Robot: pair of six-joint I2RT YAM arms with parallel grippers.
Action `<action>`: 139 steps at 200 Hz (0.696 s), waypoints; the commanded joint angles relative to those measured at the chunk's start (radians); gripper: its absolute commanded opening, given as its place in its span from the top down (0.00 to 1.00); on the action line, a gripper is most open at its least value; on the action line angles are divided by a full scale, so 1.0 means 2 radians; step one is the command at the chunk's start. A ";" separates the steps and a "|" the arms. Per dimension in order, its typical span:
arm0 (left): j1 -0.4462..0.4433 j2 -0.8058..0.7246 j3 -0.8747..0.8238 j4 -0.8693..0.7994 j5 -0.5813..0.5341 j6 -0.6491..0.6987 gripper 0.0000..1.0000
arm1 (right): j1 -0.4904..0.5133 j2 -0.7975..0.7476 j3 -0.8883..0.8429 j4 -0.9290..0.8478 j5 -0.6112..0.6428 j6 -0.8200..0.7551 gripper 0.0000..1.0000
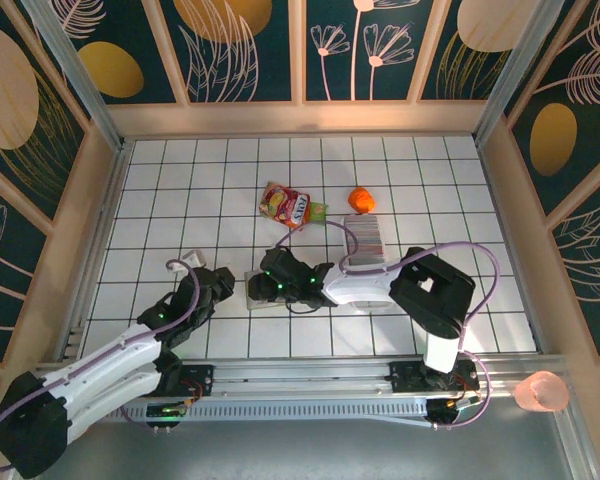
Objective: Put the credit cards into the card holder
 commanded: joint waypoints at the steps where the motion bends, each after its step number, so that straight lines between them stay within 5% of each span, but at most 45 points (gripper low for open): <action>1: -0.001 -0.020 -0.008 -0.034 -0.032 -0.014 0.76 | 0.005 0.012 0.021 0.028 -0.014 0.005 0.48; 92: -0.001 -0.096 -0.010 -0.105 -0.100 -0.044 0.66 | 0.009 -0.028 0.044 0.100 -0.051 -0.032 0.46; 139: -0.001 -0.107 -0.011 -0.077 -0.085 -0.038 0.57 | 0.002 -0.149 0.020 0.019 0.061 -0.117 0.44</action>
